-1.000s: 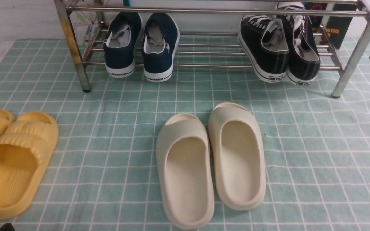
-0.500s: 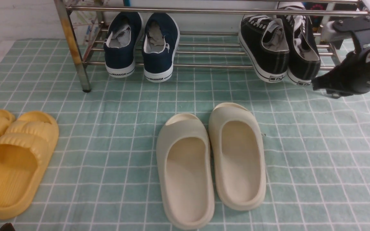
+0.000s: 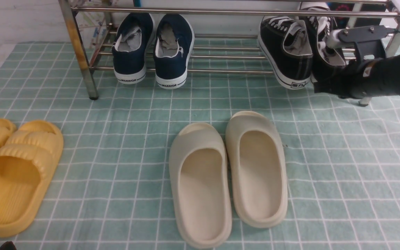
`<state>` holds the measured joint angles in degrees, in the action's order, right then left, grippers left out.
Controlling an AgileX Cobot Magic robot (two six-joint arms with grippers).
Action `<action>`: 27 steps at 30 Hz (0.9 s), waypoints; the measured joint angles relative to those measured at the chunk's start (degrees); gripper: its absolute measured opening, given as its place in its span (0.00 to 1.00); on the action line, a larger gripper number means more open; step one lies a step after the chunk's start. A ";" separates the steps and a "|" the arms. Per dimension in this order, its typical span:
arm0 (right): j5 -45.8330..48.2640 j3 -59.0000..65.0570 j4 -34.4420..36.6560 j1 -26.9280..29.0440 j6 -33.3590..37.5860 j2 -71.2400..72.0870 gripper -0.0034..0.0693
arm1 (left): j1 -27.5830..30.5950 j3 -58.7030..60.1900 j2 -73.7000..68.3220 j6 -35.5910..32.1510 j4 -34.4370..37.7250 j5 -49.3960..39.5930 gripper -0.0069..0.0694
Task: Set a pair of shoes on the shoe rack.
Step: Use the right arm to put a shoe into the shoe rack
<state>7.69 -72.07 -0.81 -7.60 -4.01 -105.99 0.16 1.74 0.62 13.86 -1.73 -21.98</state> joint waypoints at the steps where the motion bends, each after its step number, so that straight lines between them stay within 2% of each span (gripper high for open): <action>1: 0.10 -0.81 0.00 0.42 0.00 -0.58 0.04 | 0.00 0.00 0.00 0.00 0.00 0.00 0.40; 11: 5.22 -5.49 0.05 1.38 0.00 -1.42 0.05 | 0.00 0.00 0.00 0.00 0.00 0.00 0.40; 19: 4.23 -7.03 0.05 1.55 -0.03 3.15 0.05 | 0.00 0.00 0.00 0.00 0.00 0.00 0.40; 27: 11.82 -7.15 -0.12 1.79 -0.03 5.22 0.05 | 0.00 0.00 0.00 0.00 0.00 0.00 0.40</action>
<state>19.51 -79.22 -0.93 -5.81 -4.03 -100.77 0.16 1.74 0.62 13.86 -1.73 -21.98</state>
